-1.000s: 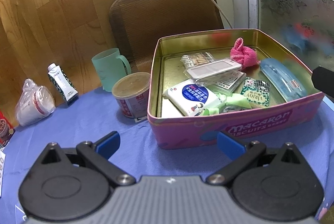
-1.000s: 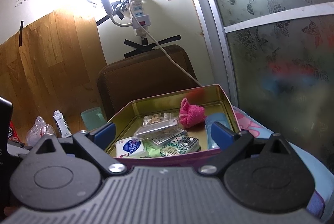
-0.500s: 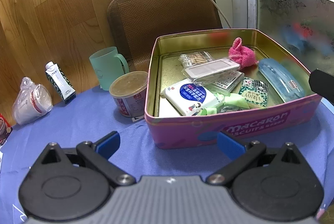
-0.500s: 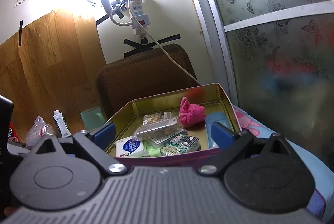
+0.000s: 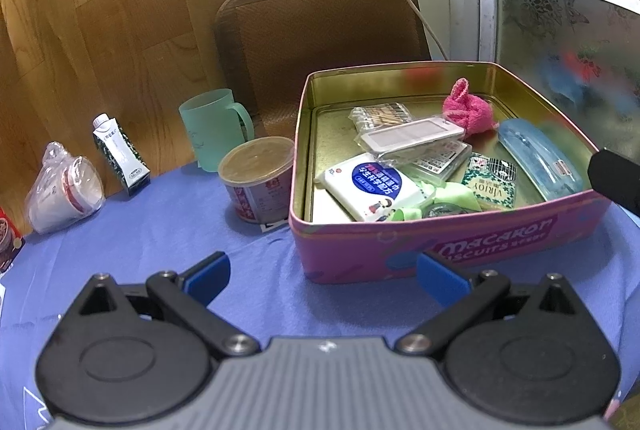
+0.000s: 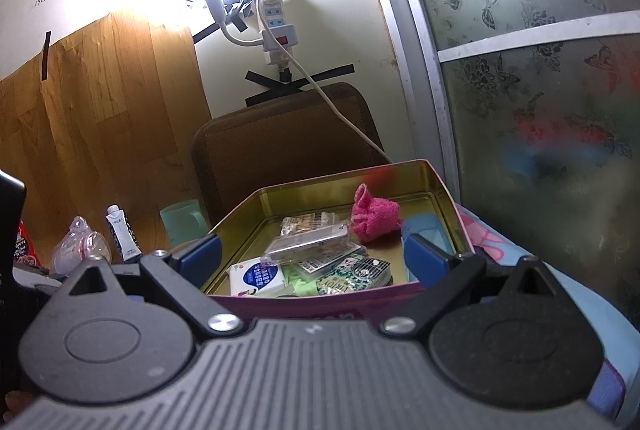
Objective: Organize soft objects
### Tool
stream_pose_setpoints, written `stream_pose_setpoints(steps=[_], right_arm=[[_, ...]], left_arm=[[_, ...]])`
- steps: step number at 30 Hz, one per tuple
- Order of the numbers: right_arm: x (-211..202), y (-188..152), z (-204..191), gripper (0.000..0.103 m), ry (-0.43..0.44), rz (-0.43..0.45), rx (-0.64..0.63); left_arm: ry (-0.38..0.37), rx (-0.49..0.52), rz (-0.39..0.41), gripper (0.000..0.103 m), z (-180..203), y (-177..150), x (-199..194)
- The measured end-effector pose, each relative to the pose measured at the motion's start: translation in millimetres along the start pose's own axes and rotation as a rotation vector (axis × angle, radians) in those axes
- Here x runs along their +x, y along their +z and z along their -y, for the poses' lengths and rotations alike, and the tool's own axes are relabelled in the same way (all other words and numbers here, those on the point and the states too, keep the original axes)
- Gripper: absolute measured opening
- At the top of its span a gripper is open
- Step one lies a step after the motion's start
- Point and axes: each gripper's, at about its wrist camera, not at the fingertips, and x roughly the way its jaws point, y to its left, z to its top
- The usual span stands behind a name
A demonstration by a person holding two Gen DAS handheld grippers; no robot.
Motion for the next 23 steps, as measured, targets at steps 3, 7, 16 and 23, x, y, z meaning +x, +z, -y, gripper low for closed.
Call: stream_pose_setpoints(steps=[3,7,16,23], right_arm=[[-0.5,-0.1,-0.5,0.099,-0.001,0.000,-0.001],[-0.8,0.1,-1.5,0.099,-0.001,0.002,-0.004],[-5.5,1.8,-8.0,0.099,0.002,0.010,-0.019],[-11.5,3.3,-13.8,0.099,-0.006,0.020,-0.035]], left_arm=[[-0.005,-0.004,0.001,0.103,-1.0,-0.6,-1.5],[-0.017,-0.015,-0.002,0.103,-2.9,-0.8,-3.0],[-0.077,-0.033,0.025,0.103,-7.1,-3.9,-12.0],[-0.107,-0.014,0.049,0.103,-5.4,-5.9,-18.1]])
